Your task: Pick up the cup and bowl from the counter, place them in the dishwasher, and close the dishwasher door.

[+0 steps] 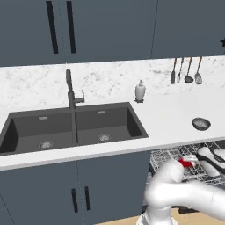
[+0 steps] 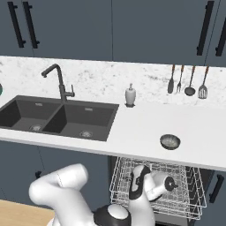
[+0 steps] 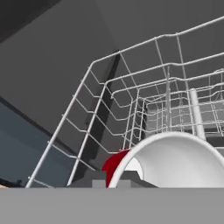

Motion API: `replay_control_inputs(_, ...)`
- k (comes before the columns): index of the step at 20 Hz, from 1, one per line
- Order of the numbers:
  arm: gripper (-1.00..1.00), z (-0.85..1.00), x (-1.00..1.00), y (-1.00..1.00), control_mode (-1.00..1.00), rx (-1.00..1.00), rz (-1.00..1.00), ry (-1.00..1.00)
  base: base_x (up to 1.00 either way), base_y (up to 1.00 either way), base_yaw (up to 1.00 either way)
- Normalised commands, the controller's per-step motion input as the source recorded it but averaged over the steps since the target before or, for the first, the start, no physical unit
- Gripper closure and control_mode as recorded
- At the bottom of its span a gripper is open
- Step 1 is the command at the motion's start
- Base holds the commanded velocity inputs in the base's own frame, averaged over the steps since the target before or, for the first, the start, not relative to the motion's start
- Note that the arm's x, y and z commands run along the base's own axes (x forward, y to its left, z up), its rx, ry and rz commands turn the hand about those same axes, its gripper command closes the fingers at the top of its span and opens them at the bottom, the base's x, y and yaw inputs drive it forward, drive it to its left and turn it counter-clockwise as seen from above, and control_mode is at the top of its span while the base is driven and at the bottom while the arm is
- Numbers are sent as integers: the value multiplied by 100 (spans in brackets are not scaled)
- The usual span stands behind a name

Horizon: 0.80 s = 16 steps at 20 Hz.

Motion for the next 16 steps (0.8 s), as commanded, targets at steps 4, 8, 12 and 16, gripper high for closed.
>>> replay_control_inputs(4, 100, -37, 36, 0, -100, 0, 0, 0, 0, 0, 0)
replay_control_inputs(8, 100, -62, 19, 0, -100, 0, 0, 0, 0, 0, 0)
replay_control_inputs(12, 100, -44, 22, 0, -100, 0, 0, -3, 0, 0, 0)
replay_control_inputs(16, -100, -12, 6, 0, -100, 0, 0, 0, 0, 0, 0)
